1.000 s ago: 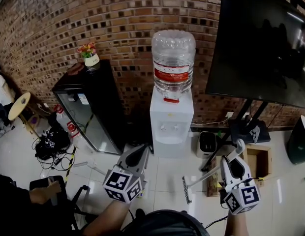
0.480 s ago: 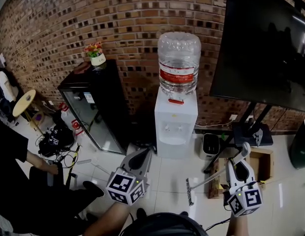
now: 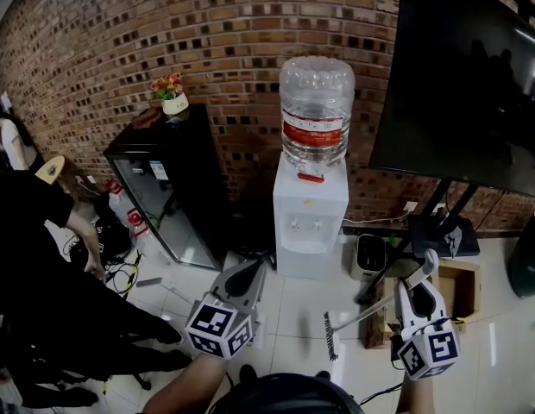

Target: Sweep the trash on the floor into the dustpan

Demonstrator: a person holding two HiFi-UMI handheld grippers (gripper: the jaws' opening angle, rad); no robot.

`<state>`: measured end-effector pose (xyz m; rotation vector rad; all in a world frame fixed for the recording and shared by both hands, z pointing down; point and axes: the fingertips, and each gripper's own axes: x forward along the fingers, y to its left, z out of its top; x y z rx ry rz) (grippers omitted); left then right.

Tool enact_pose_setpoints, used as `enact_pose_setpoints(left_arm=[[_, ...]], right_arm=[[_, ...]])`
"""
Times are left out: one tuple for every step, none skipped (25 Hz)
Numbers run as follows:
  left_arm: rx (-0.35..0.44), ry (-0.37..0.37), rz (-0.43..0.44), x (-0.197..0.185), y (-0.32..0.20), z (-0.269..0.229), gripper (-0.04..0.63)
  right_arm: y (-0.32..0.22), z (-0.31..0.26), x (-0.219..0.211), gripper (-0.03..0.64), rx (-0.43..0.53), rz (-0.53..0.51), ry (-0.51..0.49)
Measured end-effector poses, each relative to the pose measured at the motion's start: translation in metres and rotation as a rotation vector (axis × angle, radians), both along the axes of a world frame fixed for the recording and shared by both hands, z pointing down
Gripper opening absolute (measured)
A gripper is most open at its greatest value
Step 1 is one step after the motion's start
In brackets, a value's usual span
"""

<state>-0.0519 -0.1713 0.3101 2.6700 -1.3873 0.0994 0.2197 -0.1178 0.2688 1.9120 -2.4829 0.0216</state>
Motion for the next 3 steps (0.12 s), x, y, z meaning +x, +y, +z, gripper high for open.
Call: enact_pose_setpoints(left_arm=[[-0.001, 0.0, -0.001, -0.0008, 0.0002, 0.0003, 0.005], [-0.002, 0.0, -0.002, -0.0016, 0.0003, 0.0006, 0.005], [-0.003, 0.0, -0.003, -0.0022, 0.0003, 0.0007, 0.005]], right_arm=[[0.0, -0.0002, -0.0006, 0.124, 0.0, -0.001, 0.0], [0.0001, -0.0003, -0.0012, 0.124, -0.001, -0.001, 0.001], [0.0003, -0.0004, -0.0017, 0.124, -0.002, -0.001, 0.002]])
